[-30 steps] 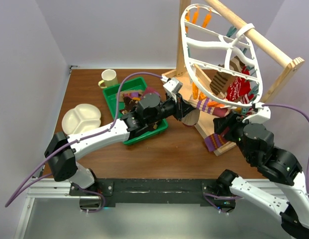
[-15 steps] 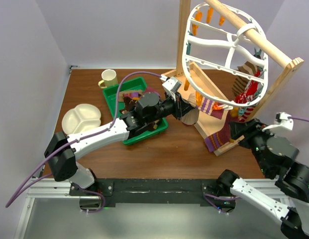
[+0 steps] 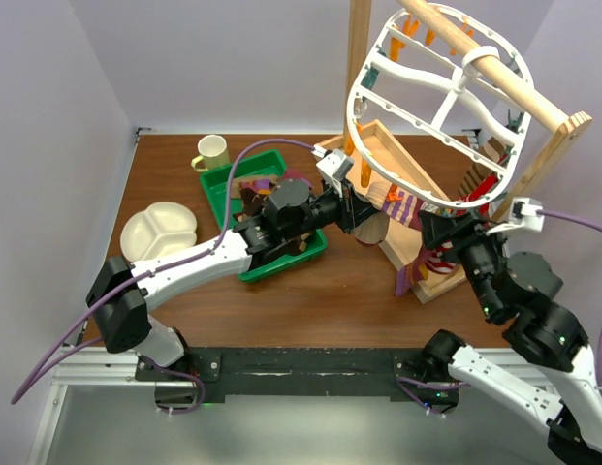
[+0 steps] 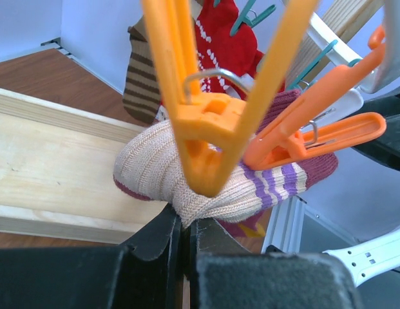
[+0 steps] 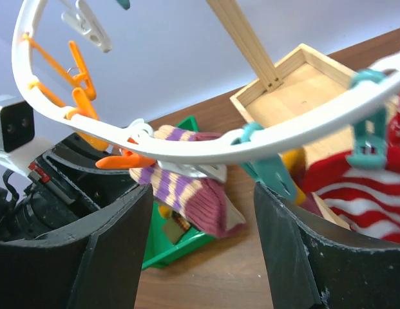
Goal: Remove the socks clipped to the hanger
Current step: Remove the sock from the hanger.
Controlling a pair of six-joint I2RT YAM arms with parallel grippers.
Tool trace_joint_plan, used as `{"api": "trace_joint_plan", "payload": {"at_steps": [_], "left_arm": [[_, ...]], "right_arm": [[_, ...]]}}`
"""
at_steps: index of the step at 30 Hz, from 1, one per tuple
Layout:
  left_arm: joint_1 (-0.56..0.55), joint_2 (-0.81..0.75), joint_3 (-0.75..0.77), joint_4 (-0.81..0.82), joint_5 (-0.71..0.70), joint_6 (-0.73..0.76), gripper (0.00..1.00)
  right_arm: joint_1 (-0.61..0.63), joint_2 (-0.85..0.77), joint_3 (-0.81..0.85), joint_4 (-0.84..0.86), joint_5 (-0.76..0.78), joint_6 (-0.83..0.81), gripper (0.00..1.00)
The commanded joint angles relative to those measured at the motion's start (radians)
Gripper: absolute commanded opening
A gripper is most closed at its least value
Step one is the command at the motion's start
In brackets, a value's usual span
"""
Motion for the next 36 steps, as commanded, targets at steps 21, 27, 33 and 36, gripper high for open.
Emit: {"api": "trace_joint_plan", "payload": {"at_steps": [21,27,33,36], "left_arm": [[0.002,0.002,-0.058,0.085,0.062,-0.051,0.0],[0.002,0.005,-0.058,0.085,0.064,-0.052,0.0],[0.002,0.007,-0.058,0.082,0.062,-0.052,0.0],[0.002,0.008,-0.059,0.08,0.06,-0.051,0.0]], "right_arm": [[0.004,0.089,-0.066,0.206,0.071,-0.11,0.62],[0.004,0.085,-0.054,0.199,0.12,-0.127,0.57],[0.003,0.085,-0.051,0.183,0.148,-0.12,0.47],[0.003,0.083,-0.048,0.18,0.151,-0.12,0.46]]}}
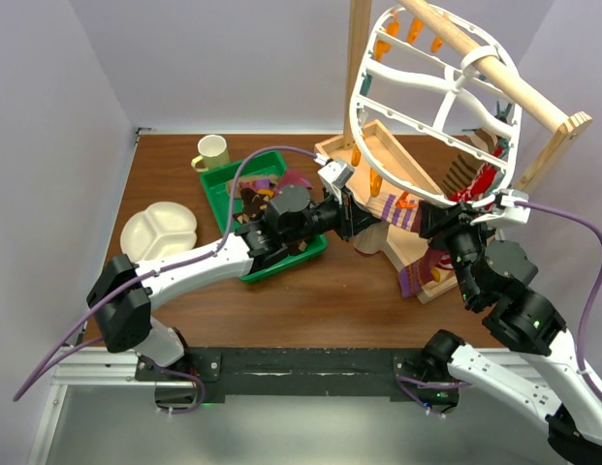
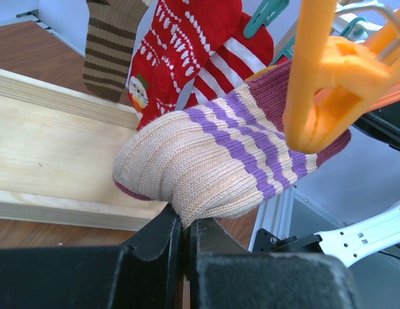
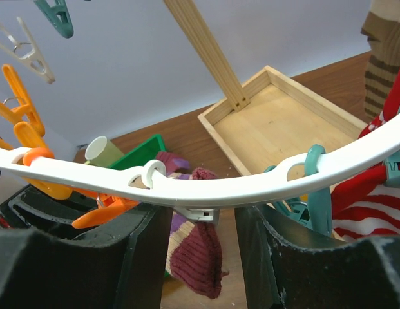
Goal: Remove the socks clipped to the hanger
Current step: Remove the sock from the hanger, then place the sock in the bin.
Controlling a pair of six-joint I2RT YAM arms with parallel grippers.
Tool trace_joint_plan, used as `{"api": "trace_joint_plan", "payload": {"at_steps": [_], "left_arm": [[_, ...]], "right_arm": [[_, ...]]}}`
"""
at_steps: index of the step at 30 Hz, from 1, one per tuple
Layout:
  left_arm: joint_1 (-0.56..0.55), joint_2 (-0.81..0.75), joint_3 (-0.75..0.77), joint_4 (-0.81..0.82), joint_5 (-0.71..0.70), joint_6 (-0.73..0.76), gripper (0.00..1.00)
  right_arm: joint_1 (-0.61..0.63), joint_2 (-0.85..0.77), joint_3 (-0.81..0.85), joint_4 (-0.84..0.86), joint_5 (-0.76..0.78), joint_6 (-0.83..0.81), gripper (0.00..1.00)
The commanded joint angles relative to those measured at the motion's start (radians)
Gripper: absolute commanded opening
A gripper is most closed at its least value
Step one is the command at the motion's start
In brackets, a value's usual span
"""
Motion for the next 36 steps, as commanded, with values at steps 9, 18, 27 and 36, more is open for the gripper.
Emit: {"api": "trace_joint_plan", "payload": {"at_steps": [9,18,27,36], "left_arm": [[0.001,-0.006,-0.016,0.04,-0.009,-0.01,0.0],[0.002,-0.027,-0.042,0.024,-0.049,-0.006,0.0],[0.013,-0.066,-0.071,0.01,-0.085,-0.001,0.0],[0.033,-0.101,-0.098,0.001,-0.118,-0.007,0.0]], "right_arm": [[0.004,0.008,0.037,0.007,0.045,-0.013,0.14],[0.004,0.012,0.056,-0.019,0.042,-0.011,0.0],[0.004,0.012,0.054,-0.025,0.032,-0.009,0.11],[0.004,0.0,0.053,-0.103,0.002,0.02,0.7]]}}
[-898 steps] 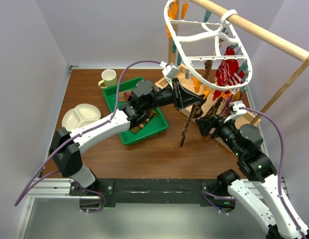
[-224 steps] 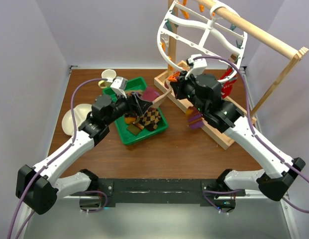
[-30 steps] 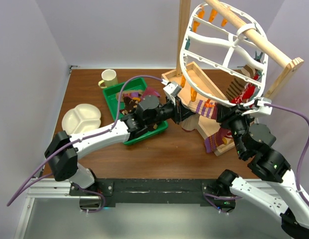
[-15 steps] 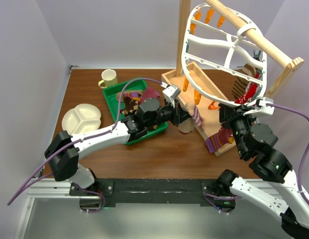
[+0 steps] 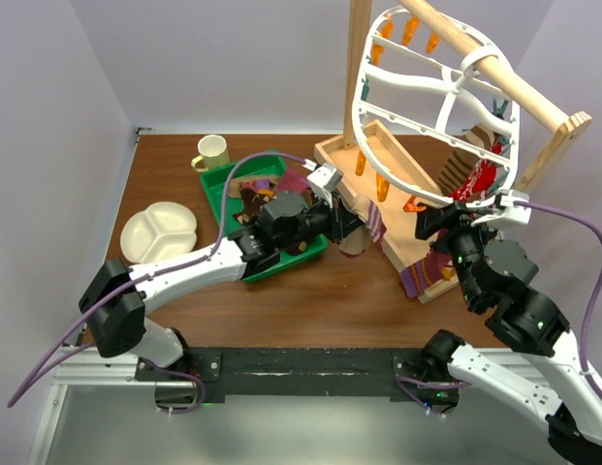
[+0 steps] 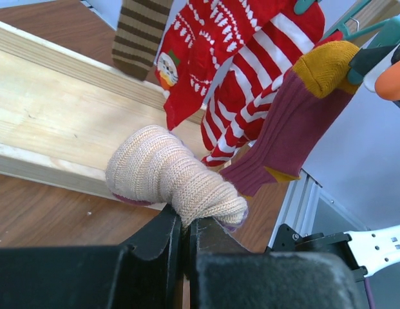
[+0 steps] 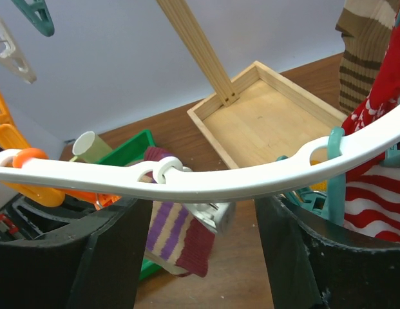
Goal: Remove the socks clipped to the hanger
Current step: Place the sock in the bin.
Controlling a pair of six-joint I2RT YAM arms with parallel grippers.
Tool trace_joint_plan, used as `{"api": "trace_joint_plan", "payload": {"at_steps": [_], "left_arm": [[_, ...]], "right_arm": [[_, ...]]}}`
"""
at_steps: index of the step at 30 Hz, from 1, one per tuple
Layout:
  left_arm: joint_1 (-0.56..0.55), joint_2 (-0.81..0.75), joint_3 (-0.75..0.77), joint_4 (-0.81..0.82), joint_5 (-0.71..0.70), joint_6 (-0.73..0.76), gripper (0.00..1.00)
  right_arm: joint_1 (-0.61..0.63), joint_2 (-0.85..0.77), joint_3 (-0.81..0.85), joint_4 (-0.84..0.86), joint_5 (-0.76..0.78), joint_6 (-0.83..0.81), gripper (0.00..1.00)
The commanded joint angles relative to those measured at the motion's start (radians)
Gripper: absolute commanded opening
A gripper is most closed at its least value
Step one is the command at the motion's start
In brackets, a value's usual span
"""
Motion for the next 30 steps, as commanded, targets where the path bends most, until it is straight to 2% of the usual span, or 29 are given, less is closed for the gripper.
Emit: {"api": "trace_joint_plan", "payload": {"at_steps": [1,10,18,30], "left_arm": [[0.026,-0.064,-0.019,0.028,-0.045,-0.011,0.0],[0.133,-0.105,-0.056,0.01,-0.053,-0.055,0.0],[0.224,-0.102,-0.045,-0.021,-0.114,-0.046,0.0],[0.462,0.006,-0.079,-0.007,-0.183,-0.057,0.0]], "right_arm": [[0.004,-0.007,0.031,-0.052,-0.025,0.025,0.71],[0.004,-0.081,0.027,-0.155,-0.077,0.042,0.79],[0.003,-0.118,0.055,-0.204,-0.128,0.045,0.8],[0.003,-0.18,0.055,-0.251,-0.128,0.039,0.82]]}}
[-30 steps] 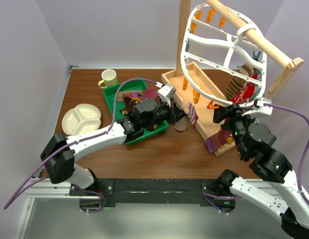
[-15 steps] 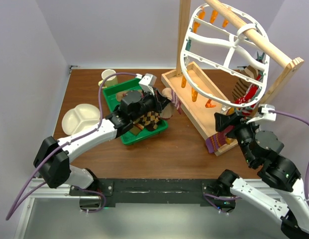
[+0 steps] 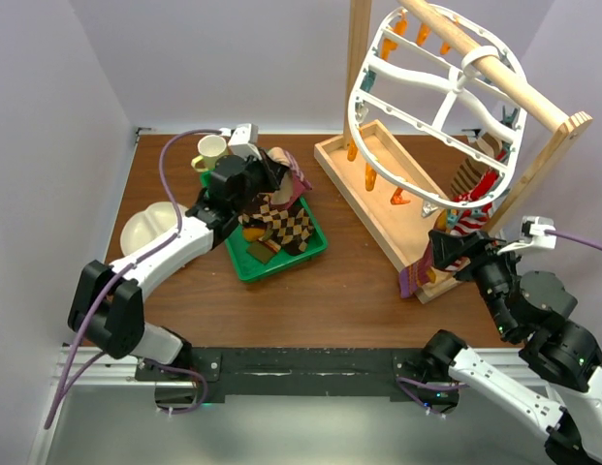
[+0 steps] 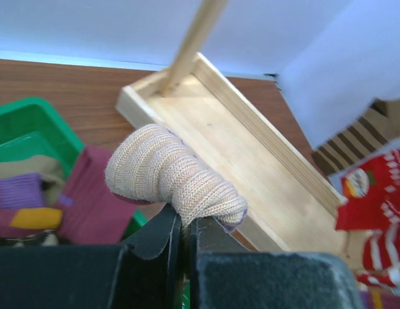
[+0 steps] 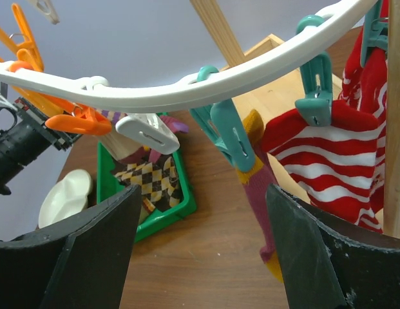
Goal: Remove the socks clipped to the hanger
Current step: Place the sock in the bin.
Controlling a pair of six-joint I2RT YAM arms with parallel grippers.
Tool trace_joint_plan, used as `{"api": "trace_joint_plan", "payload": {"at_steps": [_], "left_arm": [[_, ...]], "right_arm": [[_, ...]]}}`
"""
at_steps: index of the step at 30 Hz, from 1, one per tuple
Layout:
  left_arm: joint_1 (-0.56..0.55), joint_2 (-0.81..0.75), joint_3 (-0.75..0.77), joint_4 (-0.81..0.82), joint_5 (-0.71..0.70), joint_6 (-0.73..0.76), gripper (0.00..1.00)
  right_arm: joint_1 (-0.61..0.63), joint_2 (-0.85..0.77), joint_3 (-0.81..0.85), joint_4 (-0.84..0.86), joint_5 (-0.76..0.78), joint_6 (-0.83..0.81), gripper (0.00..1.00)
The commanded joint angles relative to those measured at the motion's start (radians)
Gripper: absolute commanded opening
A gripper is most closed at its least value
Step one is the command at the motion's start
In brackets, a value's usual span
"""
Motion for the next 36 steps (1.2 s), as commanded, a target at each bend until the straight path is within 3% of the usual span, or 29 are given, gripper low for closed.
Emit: {"api": "trace_joint_plan", "payload": {"at_steps": [1,5,10,14,23,29,36], "left_arm": [[0.088,0.08,-0.031,0.058,-0.012,-0.02,0.0],[0.142,0.214,-0.091,0.077,-0.021,-0.054,0.0],[0.184,0.253,-0.15,0.107,-0.049,-0.103,0.01],[0.184,0.227,-0.147,0.101,-0.052,-0.083,0.21],[0.184,0.111,-0.128,0.022,-0.113,-0.05,0.52],[0.182,0.026,-0.13,-0.014,-0.131,-0.036,0.66],[0.181,-0.064,-0.125,-0.043,-0.11,-0.004,0.7]], "right_arm": [[0.003,0.0,0.027,-0.012,-0.016,-0.006,0.82],[0.003,0.005,0.027,-0.002,-0.03,-0.017,0.83],[0.003,0.006,0.025,0.003,-0.055,-0.017,0.83],[0.004,-0.002,0.03,-0.003,-0.049,-0.025,0.83],[0.004,0.011,0.067,-0.015,-0.021,-0.048,0.84],[0.003,0.024,0.091,-0.024,-0.021,-0.06,0.85],[0.004,0.026,0.131,-0.058,0.013,-0.061,0.85]]}}
